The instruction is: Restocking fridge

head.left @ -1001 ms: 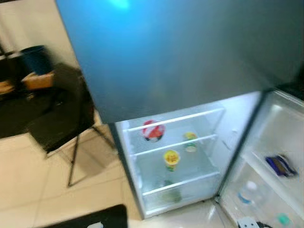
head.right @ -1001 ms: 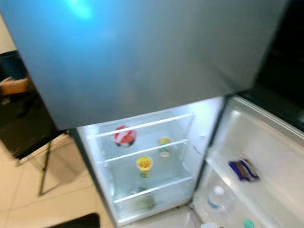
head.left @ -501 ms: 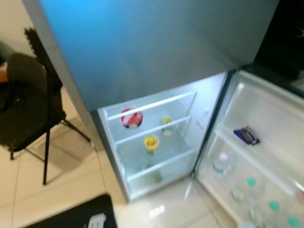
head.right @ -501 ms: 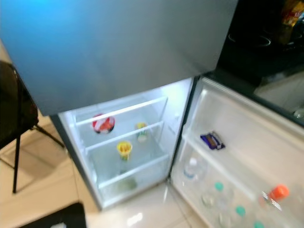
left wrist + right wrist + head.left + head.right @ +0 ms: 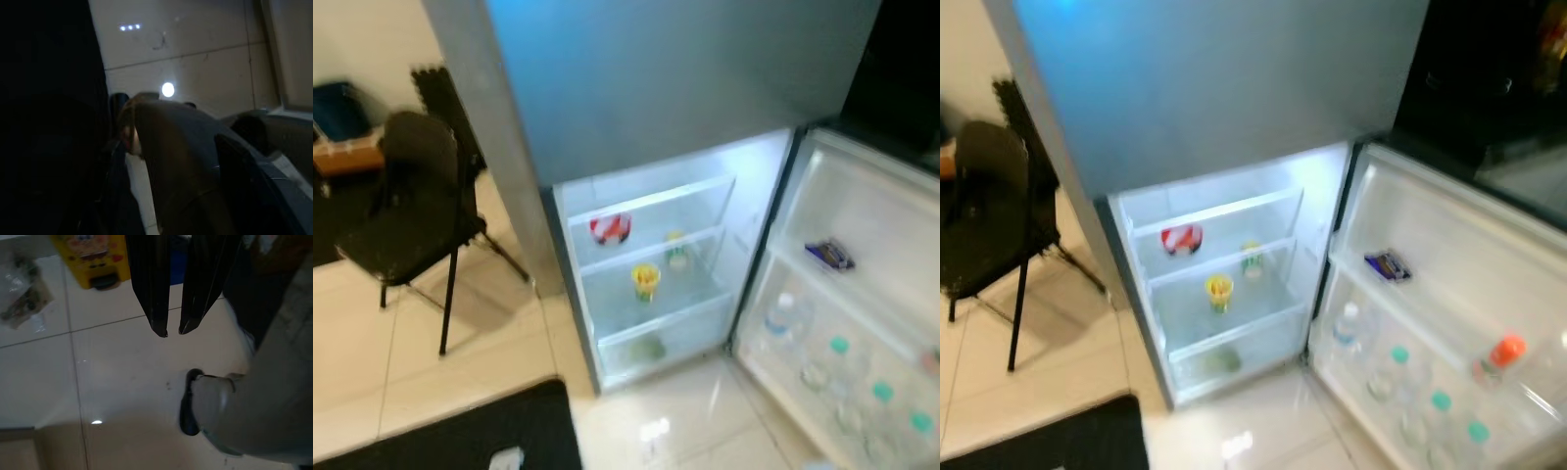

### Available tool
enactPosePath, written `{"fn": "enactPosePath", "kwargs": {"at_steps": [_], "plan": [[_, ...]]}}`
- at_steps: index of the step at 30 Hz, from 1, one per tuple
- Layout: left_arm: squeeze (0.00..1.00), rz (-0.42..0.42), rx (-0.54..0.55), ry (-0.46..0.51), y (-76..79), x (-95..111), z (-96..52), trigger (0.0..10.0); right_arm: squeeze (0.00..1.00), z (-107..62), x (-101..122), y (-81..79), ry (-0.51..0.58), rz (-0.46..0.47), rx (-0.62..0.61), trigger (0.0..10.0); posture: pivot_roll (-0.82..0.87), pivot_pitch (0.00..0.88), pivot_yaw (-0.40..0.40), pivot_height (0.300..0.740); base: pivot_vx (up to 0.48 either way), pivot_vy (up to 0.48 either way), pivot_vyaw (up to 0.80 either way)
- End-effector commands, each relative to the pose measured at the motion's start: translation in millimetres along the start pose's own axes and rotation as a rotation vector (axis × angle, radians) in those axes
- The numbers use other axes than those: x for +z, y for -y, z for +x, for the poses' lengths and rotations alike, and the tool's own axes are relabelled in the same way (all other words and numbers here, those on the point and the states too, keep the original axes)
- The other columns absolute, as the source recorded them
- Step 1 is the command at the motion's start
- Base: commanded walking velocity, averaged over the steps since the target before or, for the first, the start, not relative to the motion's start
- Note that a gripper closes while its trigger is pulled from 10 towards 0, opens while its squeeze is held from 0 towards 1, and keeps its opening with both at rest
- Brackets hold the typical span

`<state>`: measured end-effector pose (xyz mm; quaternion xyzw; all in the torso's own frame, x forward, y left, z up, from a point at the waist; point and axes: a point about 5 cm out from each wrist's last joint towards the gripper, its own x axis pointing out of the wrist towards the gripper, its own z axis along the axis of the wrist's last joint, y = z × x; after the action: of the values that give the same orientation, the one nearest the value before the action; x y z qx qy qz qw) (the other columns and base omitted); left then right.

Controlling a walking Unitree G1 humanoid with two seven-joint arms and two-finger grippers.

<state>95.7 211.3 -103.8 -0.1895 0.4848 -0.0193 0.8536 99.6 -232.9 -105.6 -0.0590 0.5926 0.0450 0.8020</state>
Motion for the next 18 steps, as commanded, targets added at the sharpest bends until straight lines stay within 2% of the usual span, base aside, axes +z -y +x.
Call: {"fn": "enactPosePath", "kwargs": {"at_steps": [1,18], "plan": [[0.00,0.023,0.001,-0.043,-0.7,-5.1,-0.9,10.0,0.00,-0.3,2.7,2.1,0.009,0.009,-0.005,10.0,-0.08,0.000,-0.008,0.740,0.000,-0.428,0.00],[0.00,0.025,-0.018,-0.067,2.4,-11.0,-0.9,10.0,0.00,-0.2,2.3,1.3,0.007,0.005,0.005,10.0,-0.08,0.000,-0.010,0.740,0.000,-0.429,0.00]]}}
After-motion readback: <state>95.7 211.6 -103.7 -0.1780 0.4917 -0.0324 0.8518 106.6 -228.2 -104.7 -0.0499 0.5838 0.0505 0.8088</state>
